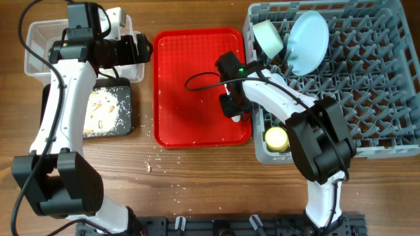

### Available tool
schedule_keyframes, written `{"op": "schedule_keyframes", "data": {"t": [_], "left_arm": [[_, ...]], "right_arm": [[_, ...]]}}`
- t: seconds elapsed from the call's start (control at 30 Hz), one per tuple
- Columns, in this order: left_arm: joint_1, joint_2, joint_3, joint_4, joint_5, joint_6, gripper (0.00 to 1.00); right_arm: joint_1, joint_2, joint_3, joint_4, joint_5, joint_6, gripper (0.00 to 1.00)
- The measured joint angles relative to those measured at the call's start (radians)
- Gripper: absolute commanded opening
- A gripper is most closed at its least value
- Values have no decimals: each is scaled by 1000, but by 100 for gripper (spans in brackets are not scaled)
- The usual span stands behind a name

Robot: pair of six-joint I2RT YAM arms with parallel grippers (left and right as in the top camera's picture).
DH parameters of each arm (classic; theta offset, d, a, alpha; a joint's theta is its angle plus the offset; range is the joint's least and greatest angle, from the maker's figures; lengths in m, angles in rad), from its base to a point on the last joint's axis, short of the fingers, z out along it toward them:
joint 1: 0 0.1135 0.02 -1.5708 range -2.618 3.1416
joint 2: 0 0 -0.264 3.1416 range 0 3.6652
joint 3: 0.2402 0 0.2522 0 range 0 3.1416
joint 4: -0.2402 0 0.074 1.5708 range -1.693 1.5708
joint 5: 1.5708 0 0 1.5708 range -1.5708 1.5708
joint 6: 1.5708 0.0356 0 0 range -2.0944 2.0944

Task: Sort waste into correct bins and load items into the dishwasher rack
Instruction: 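Lower the right gripper and grasp the white spoon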

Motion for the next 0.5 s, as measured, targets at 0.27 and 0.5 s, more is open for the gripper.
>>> {"op": "schedule_keyframes", "data": {"t": [0.27,0.5], "left_arm": [[0,0,0,0,0,0,100],[0,0,0,0,0,0,100]], "right_arm": [[0,14,32,-95,-2,0,34],[-8,2,204,-257,1,-57,34]]}}
